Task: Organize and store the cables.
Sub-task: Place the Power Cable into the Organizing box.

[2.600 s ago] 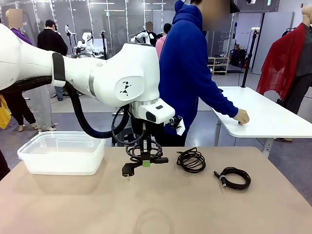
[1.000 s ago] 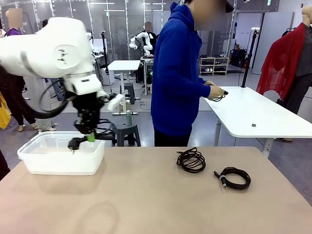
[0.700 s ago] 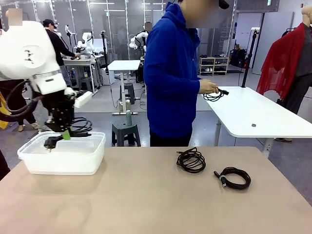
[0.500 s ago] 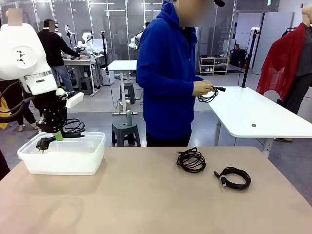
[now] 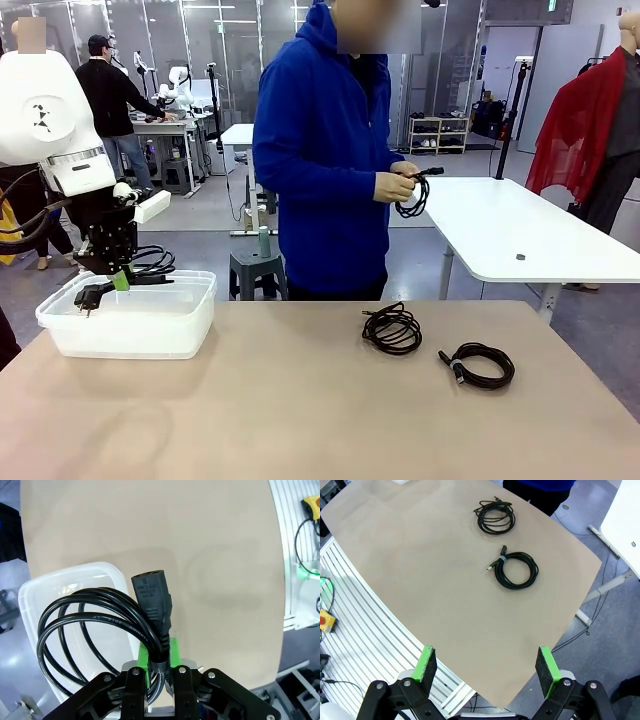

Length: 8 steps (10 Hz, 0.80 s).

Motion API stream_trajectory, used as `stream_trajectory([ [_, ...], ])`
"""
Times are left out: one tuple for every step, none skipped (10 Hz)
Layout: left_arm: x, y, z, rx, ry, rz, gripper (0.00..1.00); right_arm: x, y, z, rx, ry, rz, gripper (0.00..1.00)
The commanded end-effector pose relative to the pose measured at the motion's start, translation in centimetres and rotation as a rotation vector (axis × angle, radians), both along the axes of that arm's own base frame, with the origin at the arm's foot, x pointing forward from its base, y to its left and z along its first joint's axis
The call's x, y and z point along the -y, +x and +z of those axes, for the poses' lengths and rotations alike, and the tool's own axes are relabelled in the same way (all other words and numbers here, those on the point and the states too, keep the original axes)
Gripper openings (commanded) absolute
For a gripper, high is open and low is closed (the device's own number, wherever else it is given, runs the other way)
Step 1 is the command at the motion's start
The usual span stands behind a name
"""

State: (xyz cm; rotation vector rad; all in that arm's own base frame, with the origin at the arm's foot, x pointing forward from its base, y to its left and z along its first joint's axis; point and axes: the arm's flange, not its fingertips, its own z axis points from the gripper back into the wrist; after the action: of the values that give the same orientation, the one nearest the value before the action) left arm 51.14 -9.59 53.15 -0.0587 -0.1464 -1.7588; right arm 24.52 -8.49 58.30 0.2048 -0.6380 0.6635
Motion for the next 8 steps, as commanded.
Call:
stream_trajectory([
  [0.0,0.0,0.0,0.0,0.0,0.0,0.18,0.1,0.0,-0.1,0.003,0.002,-0.005,1.0],
  [-0.3,1.1,0.3,0.062,0.036,0.021,0.18,0.1,0.0,-0.1,0.003,0.002,-0.005,1.0],
  [-1.5,2.4,0.7,0.095,0.04,0.024,0.18,0.1,0.0,-0.1,0.003,0.002,-0.005,1.0],
  [-3.1,3.9,0.7,0.061,0.025,-0.012,0.18,0.1,0.0,-0.1,0.003,0.002,-0.005,1.0],
  [-4.8,4.8,0.4,0.064,0.046,-0.021,0.18,0.1,0.0,-0.1,0.003,0.002,-0.005,1.0],
  [-6.2,5.5,0.1,0.07,0.069,-0.032,0.18,0.1,0.0,-0.1,0.003,0.002,-0.005,1.0],
  [-7.4,6.3,-0.4,0.073,0.081,-0.06,0.18,0.1,0.0,-0.1,0.003,0.002,-0.005,1.0],
  [-8.3,7.5,-1.5,0.061,0.088,-0.086,0.18,0.1,0.0,-0.1,0.003,0.002,-0.005,1.0],
])
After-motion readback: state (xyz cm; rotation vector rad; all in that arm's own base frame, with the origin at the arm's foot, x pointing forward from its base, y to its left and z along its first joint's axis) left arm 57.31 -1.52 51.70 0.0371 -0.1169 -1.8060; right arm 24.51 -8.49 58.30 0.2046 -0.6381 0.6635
